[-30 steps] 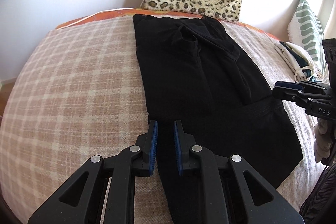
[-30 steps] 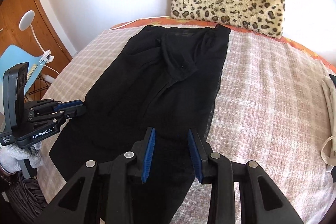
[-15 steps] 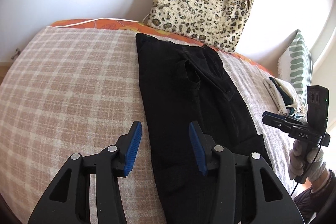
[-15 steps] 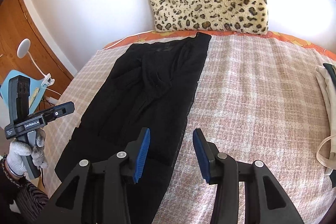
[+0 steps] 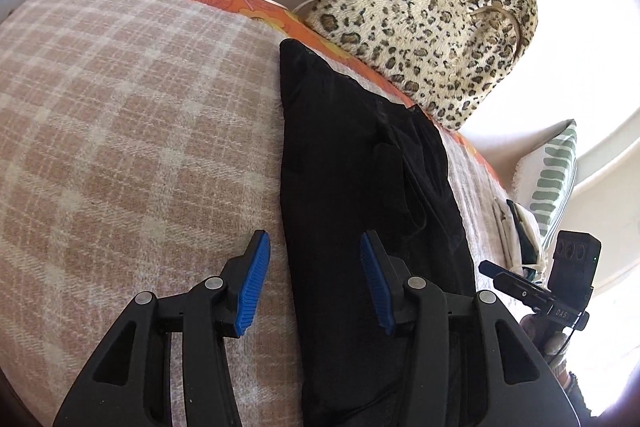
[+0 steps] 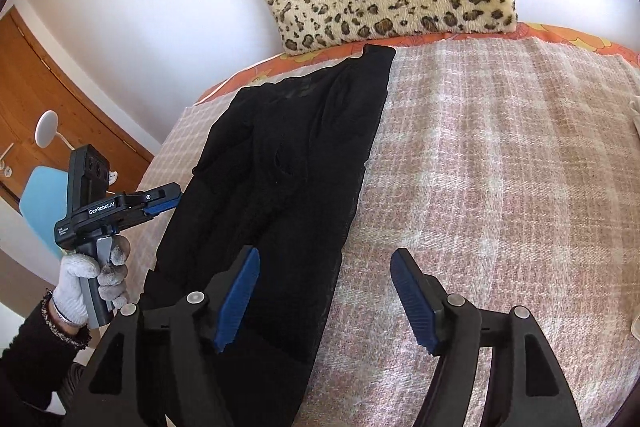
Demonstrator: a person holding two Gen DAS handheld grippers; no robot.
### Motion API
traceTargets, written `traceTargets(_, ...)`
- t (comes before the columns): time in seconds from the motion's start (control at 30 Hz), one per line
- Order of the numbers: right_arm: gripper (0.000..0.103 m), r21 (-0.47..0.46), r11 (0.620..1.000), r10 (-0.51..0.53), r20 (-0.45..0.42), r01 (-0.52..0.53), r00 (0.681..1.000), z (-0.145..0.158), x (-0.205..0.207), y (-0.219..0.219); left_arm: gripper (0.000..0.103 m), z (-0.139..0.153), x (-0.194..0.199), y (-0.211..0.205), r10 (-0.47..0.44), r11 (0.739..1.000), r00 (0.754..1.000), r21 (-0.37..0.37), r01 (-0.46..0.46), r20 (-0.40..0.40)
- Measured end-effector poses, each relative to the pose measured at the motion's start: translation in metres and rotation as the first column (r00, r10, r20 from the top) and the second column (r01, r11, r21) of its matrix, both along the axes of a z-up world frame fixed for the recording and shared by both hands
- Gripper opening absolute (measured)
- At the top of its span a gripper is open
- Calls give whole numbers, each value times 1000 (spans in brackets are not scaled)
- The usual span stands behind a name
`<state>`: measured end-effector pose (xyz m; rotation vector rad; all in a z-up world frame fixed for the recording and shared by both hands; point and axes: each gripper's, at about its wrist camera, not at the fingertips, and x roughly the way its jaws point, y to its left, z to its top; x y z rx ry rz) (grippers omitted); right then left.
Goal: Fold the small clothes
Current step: 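Close left tool on the collar end while right tool closes beside it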
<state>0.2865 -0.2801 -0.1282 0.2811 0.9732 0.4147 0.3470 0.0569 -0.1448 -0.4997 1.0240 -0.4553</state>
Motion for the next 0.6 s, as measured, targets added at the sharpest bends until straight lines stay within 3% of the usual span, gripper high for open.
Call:
traceTargets(0.13, 69, 70, 997, 21, -14, -20, 1000, -1, 24, -5, 45, -4, 24, 2, 5, 999, 1000, -49, -5, -15)
traceTargets(0.6, 68, 155, 988, 22, -20, -19, 1000, -16, 127, -17, 45, -14, 121, 4, -1, 993, 999, -114, -3, -33)
